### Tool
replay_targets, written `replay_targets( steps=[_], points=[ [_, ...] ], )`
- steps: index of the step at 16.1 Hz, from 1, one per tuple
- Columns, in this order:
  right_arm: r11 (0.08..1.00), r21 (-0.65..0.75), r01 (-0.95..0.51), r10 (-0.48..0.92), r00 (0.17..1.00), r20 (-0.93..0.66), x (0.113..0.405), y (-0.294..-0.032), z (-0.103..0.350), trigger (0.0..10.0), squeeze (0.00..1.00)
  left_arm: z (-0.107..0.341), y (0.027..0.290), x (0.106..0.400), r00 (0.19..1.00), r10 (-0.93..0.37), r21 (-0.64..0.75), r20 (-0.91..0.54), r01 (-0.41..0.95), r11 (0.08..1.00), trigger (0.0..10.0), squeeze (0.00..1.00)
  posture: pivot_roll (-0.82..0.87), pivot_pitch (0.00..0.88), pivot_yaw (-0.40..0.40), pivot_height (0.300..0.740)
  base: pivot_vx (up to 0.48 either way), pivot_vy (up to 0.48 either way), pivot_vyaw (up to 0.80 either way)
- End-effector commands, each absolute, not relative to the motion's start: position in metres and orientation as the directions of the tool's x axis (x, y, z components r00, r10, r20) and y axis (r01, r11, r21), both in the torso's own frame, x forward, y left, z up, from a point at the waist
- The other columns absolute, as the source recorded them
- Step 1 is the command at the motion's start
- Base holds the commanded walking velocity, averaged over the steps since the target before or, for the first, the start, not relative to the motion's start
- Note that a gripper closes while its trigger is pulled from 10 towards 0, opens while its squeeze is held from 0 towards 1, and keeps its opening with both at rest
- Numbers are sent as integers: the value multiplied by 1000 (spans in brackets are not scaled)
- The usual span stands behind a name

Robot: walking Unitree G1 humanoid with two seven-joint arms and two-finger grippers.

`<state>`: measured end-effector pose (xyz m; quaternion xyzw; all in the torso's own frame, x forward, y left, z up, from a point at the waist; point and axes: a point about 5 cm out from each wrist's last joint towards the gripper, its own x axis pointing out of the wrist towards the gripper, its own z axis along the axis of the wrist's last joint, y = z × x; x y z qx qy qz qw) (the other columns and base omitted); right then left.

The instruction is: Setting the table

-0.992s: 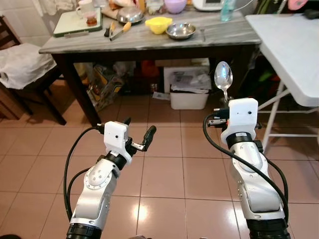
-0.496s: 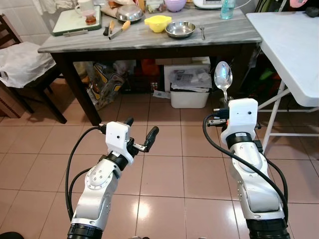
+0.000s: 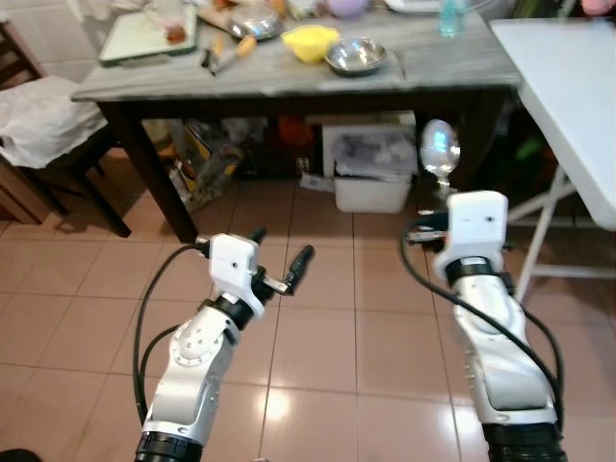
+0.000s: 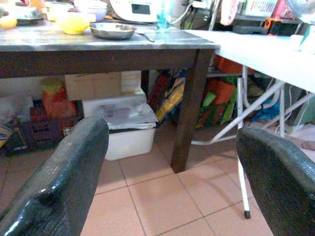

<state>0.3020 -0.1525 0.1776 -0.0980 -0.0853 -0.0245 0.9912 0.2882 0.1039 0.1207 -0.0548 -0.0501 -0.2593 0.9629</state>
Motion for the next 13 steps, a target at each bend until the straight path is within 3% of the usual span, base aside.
replay_targets(
  steps=[1, 13],
  points=[
    [983, -179, 46, -13, 983, 181, 302, -145, 178, 10000, 0, 120, 111, 288, 870, -479, -70, 116, 488, 870, 10000, 0, -68, 100, 78, 740, 334, 0, 0],
    [985, -169, 39, -9, 985, 175, 302, -145, 175, 10000, 0, 118, 108, 286, 860, -498, -75, 109, 507, 859, 10000, 0, -66, 99, 78, 740, 352, 0, 0]
  ],
)
